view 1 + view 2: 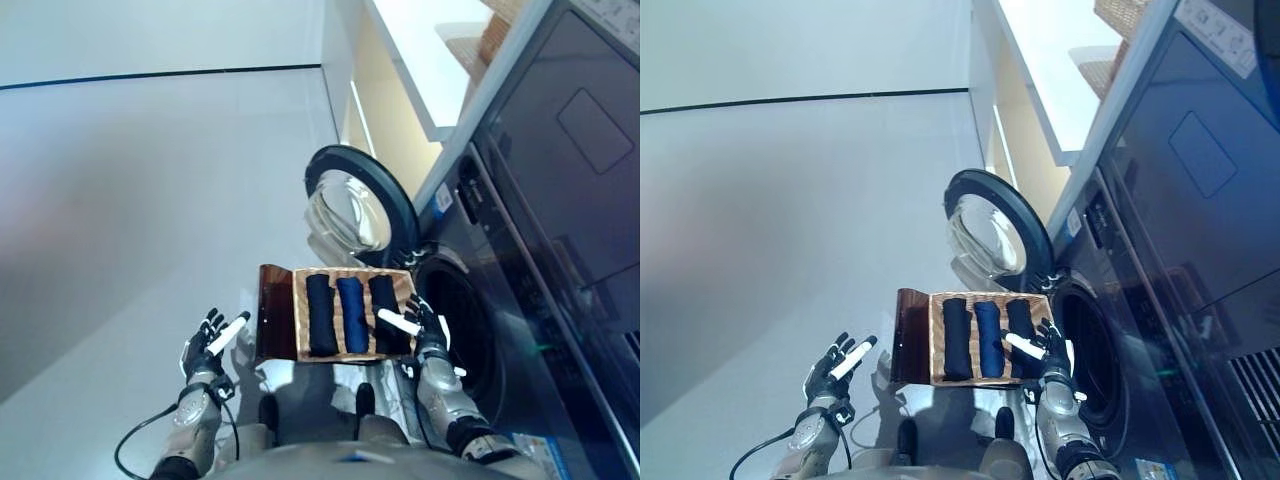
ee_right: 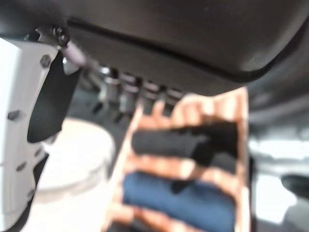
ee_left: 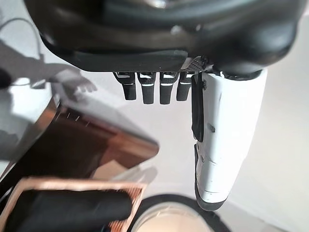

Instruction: Pick up the clothes and place them into the washing machine

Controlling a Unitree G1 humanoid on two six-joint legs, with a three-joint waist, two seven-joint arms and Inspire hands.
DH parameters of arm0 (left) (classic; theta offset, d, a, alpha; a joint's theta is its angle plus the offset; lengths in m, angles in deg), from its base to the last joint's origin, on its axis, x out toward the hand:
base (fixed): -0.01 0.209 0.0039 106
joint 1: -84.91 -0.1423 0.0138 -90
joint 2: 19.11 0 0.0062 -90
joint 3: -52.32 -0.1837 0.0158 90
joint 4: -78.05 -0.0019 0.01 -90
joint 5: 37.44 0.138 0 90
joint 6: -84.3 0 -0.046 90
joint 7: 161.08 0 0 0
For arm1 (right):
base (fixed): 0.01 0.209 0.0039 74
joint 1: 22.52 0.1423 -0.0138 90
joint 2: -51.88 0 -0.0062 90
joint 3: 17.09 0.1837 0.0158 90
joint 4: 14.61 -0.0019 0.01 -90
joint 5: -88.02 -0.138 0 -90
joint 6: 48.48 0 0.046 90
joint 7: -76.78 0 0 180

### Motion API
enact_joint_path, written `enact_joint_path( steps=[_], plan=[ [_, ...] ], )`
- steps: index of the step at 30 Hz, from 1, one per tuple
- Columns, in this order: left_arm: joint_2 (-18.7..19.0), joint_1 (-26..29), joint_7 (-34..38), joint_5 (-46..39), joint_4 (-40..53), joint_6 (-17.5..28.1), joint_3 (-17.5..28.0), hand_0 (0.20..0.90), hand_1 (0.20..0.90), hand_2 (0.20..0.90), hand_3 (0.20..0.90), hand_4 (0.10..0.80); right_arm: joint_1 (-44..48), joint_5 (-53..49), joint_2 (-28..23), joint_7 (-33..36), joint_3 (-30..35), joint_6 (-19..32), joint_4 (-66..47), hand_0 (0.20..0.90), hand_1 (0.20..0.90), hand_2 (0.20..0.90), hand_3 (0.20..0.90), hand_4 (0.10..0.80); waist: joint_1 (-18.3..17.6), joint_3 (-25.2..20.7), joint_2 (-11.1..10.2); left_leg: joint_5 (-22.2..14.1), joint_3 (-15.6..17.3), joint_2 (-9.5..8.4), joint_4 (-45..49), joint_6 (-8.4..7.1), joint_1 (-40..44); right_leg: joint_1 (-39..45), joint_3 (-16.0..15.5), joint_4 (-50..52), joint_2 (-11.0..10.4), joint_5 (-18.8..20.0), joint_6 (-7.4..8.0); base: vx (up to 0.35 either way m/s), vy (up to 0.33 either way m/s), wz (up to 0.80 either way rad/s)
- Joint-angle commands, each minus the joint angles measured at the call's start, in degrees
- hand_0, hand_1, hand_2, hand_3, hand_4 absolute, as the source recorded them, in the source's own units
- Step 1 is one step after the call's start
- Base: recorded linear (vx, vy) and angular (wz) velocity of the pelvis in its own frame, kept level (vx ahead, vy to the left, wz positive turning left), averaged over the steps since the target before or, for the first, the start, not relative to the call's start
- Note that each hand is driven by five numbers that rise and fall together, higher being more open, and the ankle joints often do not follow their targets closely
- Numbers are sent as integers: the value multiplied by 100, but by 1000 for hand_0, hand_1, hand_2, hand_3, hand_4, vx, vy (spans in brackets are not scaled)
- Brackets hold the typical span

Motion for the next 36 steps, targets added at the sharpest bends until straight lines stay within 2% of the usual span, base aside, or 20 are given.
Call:
enact_joint_path(
  steps=[1, 4, 6, 7, 10, 11, 12, 17, 18, 25, 31, 36],
  plan=[
    [141, 393, -95, -17, 505, 457, 44, 900, 900, 900, 900, 800, 290, 115, -209, 154, 116, 435, -479, 900, 900, 900, 900, 800, -16, 34, -91, -442, -278, 162, 590, -303, -79, -83, -101, 343, -280, 74, 214, 68, -124, 10],
    [144, 404, -120, 16, 495, 439, -32, 900, 900, 900, 900, 800, 196, 120, -230, 188, 175, 455, -449, 900, 900, 900, 900, 800, -52, 46, -71, -364, -239, 225, 561, -368, -114, -47, -207, 321, -283, 53, 211, 30, -60, 17],
    [153, 493, -153, 22, 483, 435, -114, 900, 900, 900, 900, 800, 166, 116, -271, 261, 253, 484, -452, 900, 900, 900, 900, 800, -141, 86, -58, -238, 92, 301, 585, -403, -277, -60, -359, 313, -360, 64, 218, -86, 5, 29],
    [182, 544, -171, 63, 507, 442, -165, 900, 900, 900, 900, 800, 150, 159, -320, 365, 340, 501, -399, 900, 900, 900, 900, 800, -247, 118, 0, -179, 575, 390, 647, -439, -405, -121, -491, 308, -410, 57, 204, -94, 8, 62],
    [229, 537, -158, 130, 565, 469, -209, 900, 900, 900, 900, 800, 260, 320, -377, 496, 326, 480, -232, 900, 900, 900, 900, 800, -230, 161, 60, -256, 521, 362, 764, -427, -479, -174, -461, 299, -374, 46, 191, -40, -2, 57],
    [282, 552, -83, 184, 657, 522, -205, 900, 900, 900, 900, 800, 436, 400, -445, 653, 374, 481, 32, 900, 900, 900, 900, 800, -106, 284, 90, -212, 64, 212, 954, -441, -696, -283, -344, 349, -384, 87, 182, -95, 20, -10],
    [306, 542, -82, 173, 732, 545, -195, 900, 900, 900, 900, 800, 591, 415, -498, 711, 403, 479, 225, 900, 900, 900, 900, 800, -56, 322, 100, -247, -214, 146, 951, -471, -762, -400, -285, 396, -408, 97, 179, -85, 22, -23],
    [381, 532, -171, 115, 959, 572, -228, 900, 900, 900, 900, 800, 1293, 482, -737, 878, 425, 355, 969, 900, 900, 900, 900, 800, -9, 416, 220, -323, -132, 145, 834, -393, -938, -752, -281, 540, -547, 119, 213, -116, 55, -17],
    [448, 475, -255, 103, 1177, 586, -282, 900, 900, 900, 900, 800, 1567, 637, -927, 967, 400, 275, 1173, 900, 900, 900, 900, 800, 57, 491, 269, -347, 15, 126, 940, -361, -1105, -898, -291, 553, -604, 154, 224, -124, 73, 1],
    [480, 416, -308, 65, 1276, 583, -369, 900, 900, 900, 900, 800, 1835, 843, -1201, 1229, 468, 245, 1060, 900, 900, 900, 900, 800, 33, 624, 346, -418, 253, 122, 1219, -363, -1532, -1345, -186, 733, -648, 187, 228, -74, 42, -7],
    [481, 561, -273, 50, 1248, 616, -432, 900, 900, 900, 900, 800, 1717, 790, -1260, 1169, 474, 308, 685, 900, 900, 900, 900, 800, -88, 736, 336, -592, 148, 201, 1801, -368, -1988, -1774, -126, 1365, -634, -100, 131, -54, -32, 3],
    [483, 809, -97, 60, 1238, 647, -364, 900, 900, 900, 900, 800, 1775, 735, -1189, 1218, 471, 387, 611, 900, 900, 900, 900, 800, -113, 824, 298, -949, 32, 283, 2588, -379, -2405, -2148, -54, 2124, -585, -488, 36, -26, -52, 15]
  ],
)
